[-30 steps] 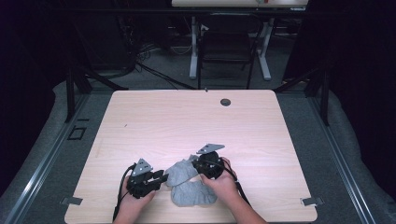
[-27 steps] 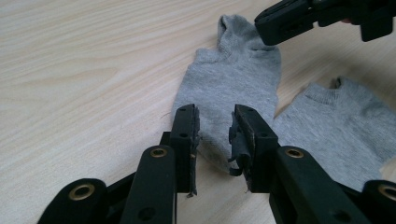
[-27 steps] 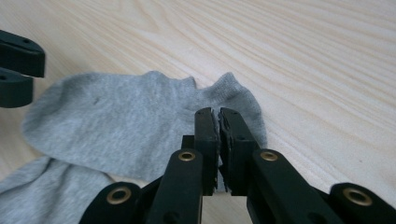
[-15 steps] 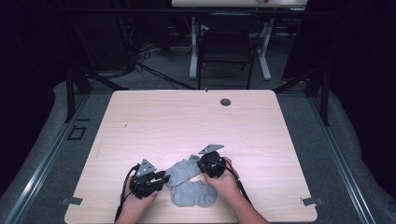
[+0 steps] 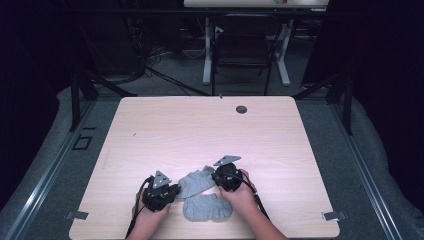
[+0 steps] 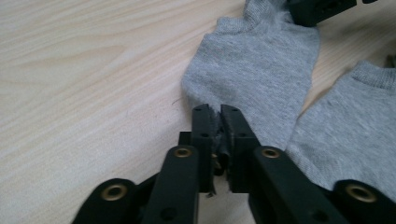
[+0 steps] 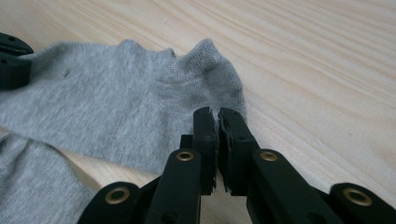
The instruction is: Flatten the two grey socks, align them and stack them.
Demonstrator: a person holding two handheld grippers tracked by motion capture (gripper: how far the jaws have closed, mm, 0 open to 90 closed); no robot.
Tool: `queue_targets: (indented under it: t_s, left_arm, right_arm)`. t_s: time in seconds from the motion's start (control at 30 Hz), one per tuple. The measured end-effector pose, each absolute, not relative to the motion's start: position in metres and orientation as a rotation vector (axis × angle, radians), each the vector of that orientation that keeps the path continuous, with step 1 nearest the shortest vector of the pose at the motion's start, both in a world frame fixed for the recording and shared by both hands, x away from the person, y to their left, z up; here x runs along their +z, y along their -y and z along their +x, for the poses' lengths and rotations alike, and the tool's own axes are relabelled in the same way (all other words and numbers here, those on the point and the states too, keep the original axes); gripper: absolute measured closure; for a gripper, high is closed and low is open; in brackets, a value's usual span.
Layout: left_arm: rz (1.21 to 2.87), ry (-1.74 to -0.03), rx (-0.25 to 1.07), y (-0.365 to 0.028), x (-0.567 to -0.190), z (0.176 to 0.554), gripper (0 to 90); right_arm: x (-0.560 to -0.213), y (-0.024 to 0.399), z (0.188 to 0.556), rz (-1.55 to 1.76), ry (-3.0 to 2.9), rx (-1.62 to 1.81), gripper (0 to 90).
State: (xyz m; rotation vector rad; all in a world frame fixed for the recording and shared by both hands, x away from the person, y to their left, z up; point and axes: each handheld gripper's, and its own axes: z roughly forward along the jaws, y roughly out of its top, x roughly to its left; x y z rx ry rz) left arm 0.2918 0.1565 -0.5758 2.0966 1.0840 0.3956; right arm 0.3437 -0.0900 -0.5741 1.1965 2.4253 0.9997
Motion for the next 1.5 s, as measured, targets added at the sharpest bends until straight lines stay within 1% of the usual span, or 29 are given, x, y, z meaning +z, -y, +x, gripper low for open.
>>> queue_targets:
  t_s: [0.23,0.6,0.77,0.8,0.9,1.03,1.1,1.33,1.5]
  left_arm:
    - [2.095,-1.09,0.42,-0.156,-0.576,0.301,87.8]
    - [2.099,-1.06,0.408,-0.147,-0.577,0.312,87.7]
    - [2.101,-1.049,0.395,-0.144,-0.578,0.313,87.2]
    - [2.098,-1.05,0.392,-0.144,-0.578,0.313,86.8]
    - [2.086,-1.05,0.376,-0.145,-0.578,0.313,82.8]
    - [2.071,-1.058,0.365,-0.147,-0.576,0.314,79.0]
    - [2.067,-1.064,0.362,-0.147,-0.574,0.314,77.7]
    - [2.061,-1.075,0.37,-0.147,-0.574,0.319,75.6]
    - [2.07,-1.079,0.371,-0.147,-0.575,0.322,76.1]
  right_arm:
    - [-0.573,0.097,0.339,1.21,-2.428,0.99,87.0]
    - [-0.572,0.113,0.315,1.241,-2.429,0.961,88.2]
    - [-0.572,0.118,0.31,1.264,-2.422,0.962,88.1]
    - [-0.571,0.118,0.31,1.274,-2.421,0.972,87.6]
    - [-0.57,0.12,0.309,1.273,-2.422,0.991,81.8]
    - [-0.562,0.126,0.311,1.255,-2.396,1.026,79.6]
    - [-0.557,0.128,0.314,1.252,-2.374,1.055,77.0]
    - [-0.556,0.132,0.329,1.248,-2.387,1.086,70.2]
    - [-0.563,0.13,0.335,1.263,-2.379,1.06,68.9]
